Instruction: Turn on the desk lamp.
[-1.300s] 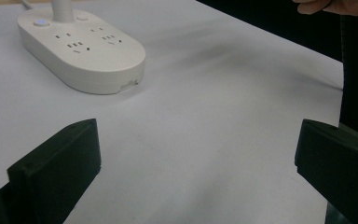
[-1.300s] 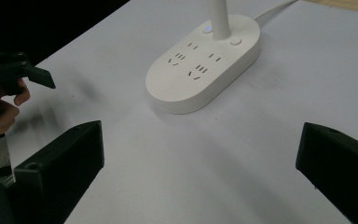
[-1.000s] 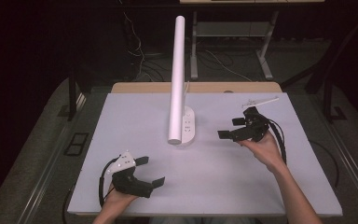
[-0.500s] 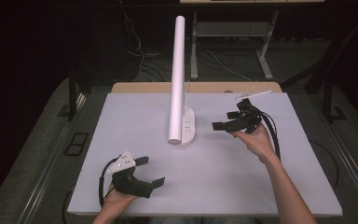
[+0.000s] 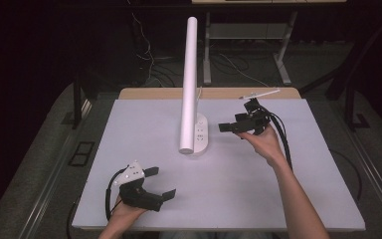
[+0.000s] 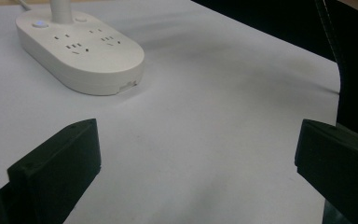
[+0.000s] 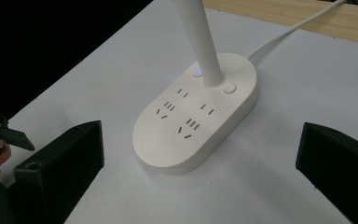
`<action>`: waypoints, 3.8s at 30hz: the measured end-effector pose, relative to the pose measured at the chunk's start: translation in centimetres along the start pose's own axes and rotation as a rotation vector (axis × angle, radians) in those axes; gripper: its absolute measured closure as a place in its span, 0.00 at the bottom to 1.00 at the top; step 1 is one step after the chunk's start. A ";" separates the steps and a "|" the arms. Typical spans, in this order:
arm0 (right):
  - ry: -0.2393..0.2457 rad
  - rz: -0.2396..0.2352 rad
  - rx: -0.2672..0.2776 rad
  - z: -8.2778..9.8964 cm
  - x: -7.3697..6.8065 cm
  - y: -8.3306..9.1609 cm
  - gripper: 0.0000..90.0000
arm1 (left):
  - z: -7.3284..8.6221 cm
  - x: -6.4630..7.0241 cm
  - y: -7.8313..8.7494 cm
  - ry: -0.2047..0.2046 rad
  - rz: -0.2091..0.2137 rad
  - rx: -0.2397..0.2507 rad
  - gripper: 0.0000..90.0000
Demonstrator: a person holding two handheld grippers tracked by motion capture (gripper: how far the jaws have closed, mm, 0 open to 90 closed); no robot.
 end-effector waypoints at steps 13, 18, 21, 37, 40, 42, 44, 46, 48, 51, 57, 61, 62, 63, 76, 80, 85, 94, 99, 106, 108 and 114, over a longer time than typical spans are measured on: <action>-0.005 0.001 0.001 -1.3 0.1 -1.9 0.01 | 0.0 0.1 0.1 0.004 0.003 0.005 0.00; -0.008 0.011 -0.011 -1.8 0.1 -3.0 0.01 | -0.1 0.0 0.1 0.003 0.002 0.007 0.00; -0.006 0.010 -0.011 -2.3 0.2 -3.5 0.01 | -0.1 0.0 0.1 0.002 0.002 0.006 0.00; -0.024 0.002 0.010 -3.8 1.0 -6.1 0.23 | -0.1 -0.1 0.2 -0.003 0.005 0.004 0.00; -0.028 -0.009 0.015 -4.1 1.1 -6.8 0.34 | -0.1 -0.1 0.1 -0.003 0.006 0.005 0.00; -0.029 -0.008 0.017 -4.2 1.1 -7.2 0.38 | -0.1 -0.1 0.1 -0.003 0.006 0.005 0.00; -0.031 -0.001 0.020 -4.2 1.2 -7.5 0.44 | -0.1 -0.1 0.2 -0.003 0.007 0.005 0.00; -0.026 0.003 0.016 -4.0 1.3 -7.9 0.50 | -0.1 -0.1 0.1 -0.002 0.008 0.005 0.00; -0.035 0.007 0.000 -3.8 1.3 -8.3 0.54 | -0.1 -0.1 0.1 -0.002 0.008 0.005 0.00; -0.046 0.003 0.007 -3.7 1.4 -8.9 0.59 | -0.1 -0.1 0.1 -0.001 0.010 0.006 0.00; -0.045 -0.010 0.001 -3.3 1.5 -9.8 0.66 | -0.1 -0.1 0.2 0.002 0.010 0.009 0.00; -0.045 -0.015 0.003 -3.2 1.7 -10.1 0.72 | -0.1 -0.1 0.2 0.001 0.011 0.008 0.00; -0.045 -0.015 0.002 -3.2 1.7 -10.2 0.75 | -0.1 -0.1 0.2 0.000 0.011 0.008 0.00; -0.045 -0.021 0.006 -3.1 1.8 -10.2 0.77 | -0.1 -0.1 0.2 -0.001 0.011 0.007 0.00; -0.038 -0.047 0.016 -2.6 2.1 -11.6 0.99 | -0.1 -0.1 0.2 -0.009 0.013 0.002 0.00; -0.037 -0.039 0.009 -2.3 2.3 -12.2 0.99 | -0.1 -0.1 0.2 -0.011 0.013 0.002 0.00; -0.033 -0.031 0.000 -2.0 2.6 -12.6 0.99 | -0.1 -0.1 0.2 -0.012 0.013 0.002 0.00; -0.058 -0.005 -0.023 -1.4 3.2 -13.5 0.99 | -0.1 0.0 0.2 -0.012 0.014 0.006 0.00; -0.052 0.009 -0.027 -1.3 3.3 -13.4 0.99 | -0.1 0.1 0.2 -0.013 0.015 0.005 0.00; -0.077 -0.002 -0.013 -1.2 3.2 -13.4 1.00 | -0.1 0.1 0.1 -0.017 0.016 -0.002 0.00; -0.077 0.001 -0.009 -1.2 3.2 -13.4 1.00 | -0.1 0.1 0.1 -0.016 0.016 0.000 0.00; -0.055 0.005 -0.008 -1.0 3.3 -13.4 1.00 | -0.1 0.2 0.1 -0.018 0.017 -0.002 0.00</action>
Point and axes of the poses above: each handheld gripper's, and its own axes: y roughly backward along the jaws, z roughly out of its underside, x roughly to its right, the point moved 7 cm from there along -y, roughly forward along the jaws, and after that the axes turned 6 degrees about z, right-handed, at the moved point
